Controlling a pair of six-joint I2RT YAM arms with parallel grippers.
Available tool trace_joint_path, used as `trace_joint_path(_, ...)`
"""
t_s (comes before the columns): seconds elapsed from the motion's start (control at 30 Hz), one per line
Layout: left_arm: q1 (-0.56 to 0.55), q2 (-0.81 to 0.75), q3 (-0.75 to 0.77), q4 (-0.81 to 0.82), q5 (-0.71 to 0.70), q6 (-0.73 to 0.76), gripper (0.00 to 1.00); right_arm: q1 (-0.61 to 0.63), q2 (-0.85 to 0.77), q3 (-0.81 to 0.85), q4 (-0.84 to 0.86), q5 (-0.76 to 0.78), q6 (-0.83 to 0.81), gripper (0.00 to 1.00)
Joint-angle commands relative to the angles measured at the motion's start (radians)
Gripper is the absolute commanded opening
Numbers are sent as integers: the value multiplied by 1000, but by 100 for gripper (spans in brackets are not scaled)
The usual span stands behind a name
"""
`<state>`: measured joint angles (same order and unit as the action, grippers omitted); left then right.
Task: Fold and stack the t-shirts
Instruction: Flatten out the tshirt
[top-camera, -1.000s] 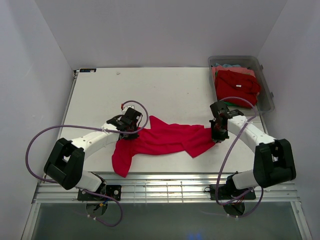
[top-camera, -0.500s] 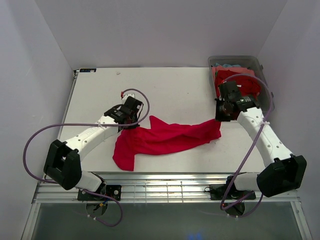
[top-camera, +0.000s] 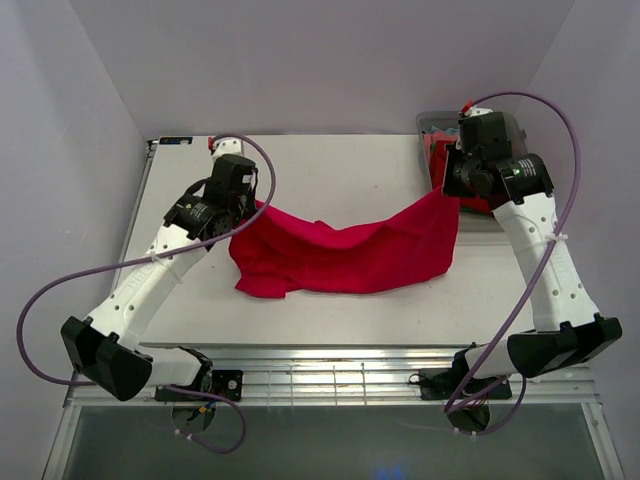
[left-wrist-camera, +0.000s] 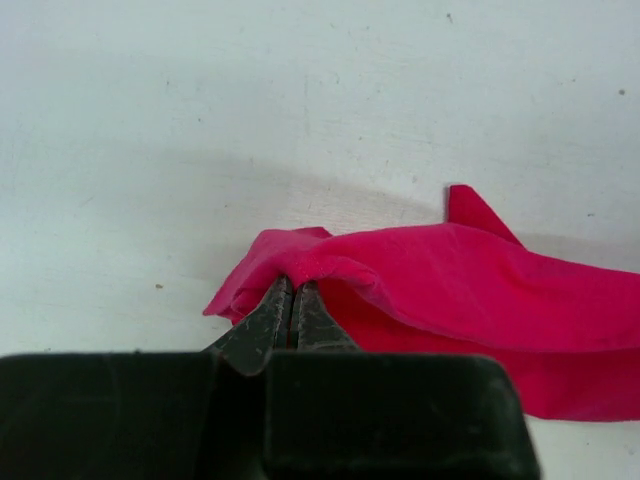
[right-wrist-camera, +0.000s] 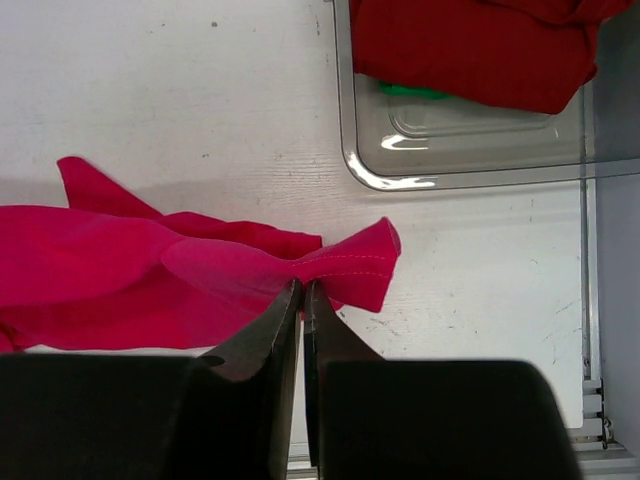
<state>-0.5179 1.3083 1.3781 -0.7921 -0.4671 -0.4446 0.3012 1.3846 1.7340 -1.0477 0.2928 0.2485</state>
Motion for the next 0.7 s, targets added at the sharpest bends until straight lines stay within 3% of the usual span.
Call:
trace_joint_path(0.0, 2, -46, -57, -45, 8, 11, 0, -5, 11, 19, -17, -4, -18, 8)
trace_joint_path(0.13, 4, -136, -70, -67, -39, -31, 0, -5, -16, 70, -38, -7, -14, 8)
trace_joint_path(0.2, 5, -164, 8, -100, -88, -16, 0, -5, -18, 136, -67, -4, -23, 8)
trace_joint_path(0.43, 7, -159, 459, -245, -67, 18, 0, -4, -34, 576, -219, -10, -61, 8)
trace_joint_path(0.5, 7, -173, 560, -268, -36, 4, 0, -5, -90, 585, -169, -59, -90, 8)
trace_joint_path(0.67, 7, -260, 590, -272, 134, -11, 0, -5, -314, 453, -23, -199, -129, 8)
